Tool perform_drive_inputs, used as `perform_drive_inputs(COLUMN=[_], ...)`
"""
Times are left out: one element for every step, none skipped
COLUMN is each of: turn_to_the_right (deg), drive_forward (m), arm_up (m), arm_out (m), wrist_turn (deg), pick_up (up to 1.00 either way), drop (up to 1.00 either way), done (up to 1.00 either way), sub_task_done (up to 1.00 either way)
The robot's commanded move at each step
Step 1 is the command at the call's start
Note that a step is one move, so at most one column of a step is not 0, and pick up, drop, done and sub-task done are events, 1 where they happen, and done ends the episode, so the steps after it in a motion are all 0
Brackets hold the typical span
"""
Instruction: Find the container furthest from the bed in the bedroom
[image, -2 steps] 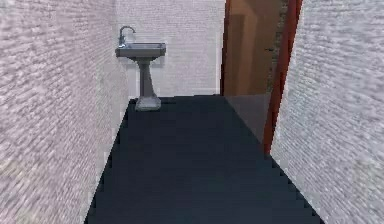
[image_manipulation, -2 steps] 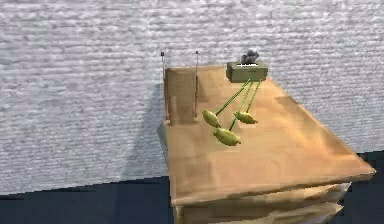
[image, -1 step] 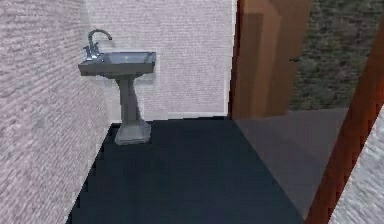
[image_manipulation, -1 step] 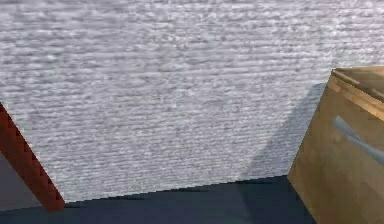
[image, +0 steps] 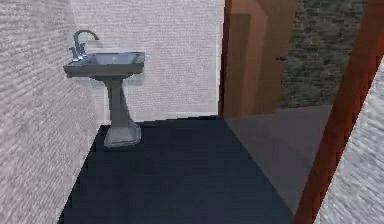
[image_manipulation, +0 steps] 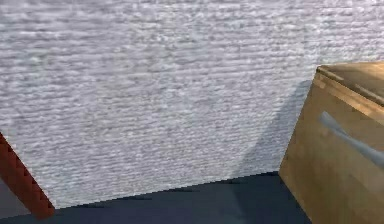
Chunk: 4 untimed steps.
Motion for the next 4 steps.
perform_drive_inputs(turn_to_the_right=[0.0, 6.0, 0.0, 45.0], drive_forward=[1.0, 0.0, 0.05, 0.0], arm_up=[0.0, 0.0, 0.0, 0.0], arm_out=[0.0, 0.0, 0.0, 0.0], wrist_turn=[0.0, 0.0, 0.0, 0.0], pick_up=[0.0, 0.0, 0.0, 0.0], drop=[0.0, 0.0, 0.0, 0.0], done=[0.0, 0.0, 0.0, 0.0], sub_task_done=[0.0, 0.0, 0.0, 0.0])
